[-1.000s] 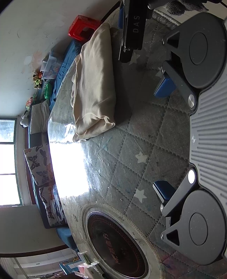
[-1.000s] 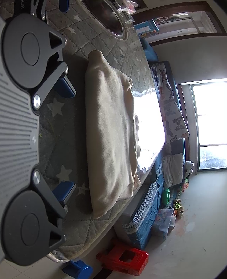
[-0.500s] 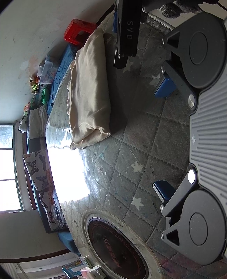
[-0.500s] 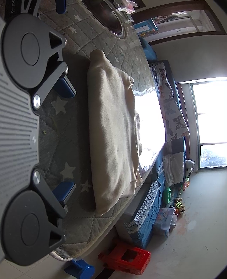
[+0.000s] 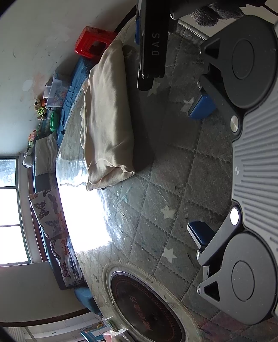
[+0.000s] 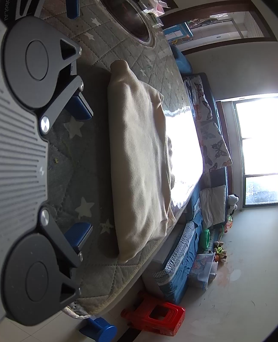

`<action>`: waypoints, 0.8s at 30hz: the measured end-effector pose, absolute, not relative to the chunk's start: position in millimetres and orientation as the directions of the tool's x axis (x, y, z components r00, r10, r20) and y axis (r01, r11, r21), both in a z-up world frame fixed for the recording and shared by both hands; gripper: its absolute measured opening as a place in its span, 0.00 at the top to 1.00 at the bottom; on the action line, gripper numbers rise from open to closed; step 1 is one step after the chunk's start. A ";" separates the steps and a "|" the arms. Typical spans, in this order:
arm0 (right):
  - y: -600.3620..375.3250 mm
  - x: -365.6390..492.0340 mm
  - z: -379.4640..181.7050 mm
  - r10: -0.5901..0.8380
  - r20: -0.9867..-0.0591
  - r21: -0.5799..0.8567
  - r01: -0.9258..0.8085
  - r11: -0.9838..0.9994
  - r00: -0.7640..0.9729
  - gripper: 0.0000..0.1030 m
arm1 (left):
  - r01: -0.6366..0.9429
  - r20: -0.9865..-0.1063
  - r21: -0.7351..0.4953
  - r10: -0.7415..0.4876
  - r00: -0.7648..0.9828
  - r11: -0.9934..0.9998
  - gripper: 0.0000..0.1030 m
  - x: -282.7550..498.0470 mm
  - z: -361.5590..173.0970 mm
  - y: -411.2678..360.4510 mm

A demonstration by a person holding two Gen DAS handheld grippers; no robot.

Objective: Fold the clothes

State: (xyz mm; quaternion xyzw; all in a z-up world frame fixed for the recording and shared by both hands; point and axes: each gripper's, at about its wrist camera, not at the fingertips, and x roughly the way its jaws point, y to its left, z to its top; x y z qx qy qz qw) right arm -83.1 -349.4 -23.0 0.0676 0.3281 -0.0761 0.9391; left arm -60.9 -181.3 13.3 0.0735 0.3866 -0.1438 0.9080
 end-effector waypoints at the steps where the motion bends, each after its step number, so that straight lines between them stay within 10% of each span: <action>1: -349.2 -83.0 -23.1 -0.099 -0.627 0.077 0.187 0.979 0.773 0.00 | 0.319 -0.723 0.023 -0.204 0.660 0.948 0.00 -61.0 13.2 -181.6; 24: -347.3 -77.0 -25.8 -0.092 -0.637 0.080 0.185 0.980 0.766 0.00 | 0.343 -0.724 0.038 -0.211 0.657 0.939 0.00 -58.5 12.6 -187.9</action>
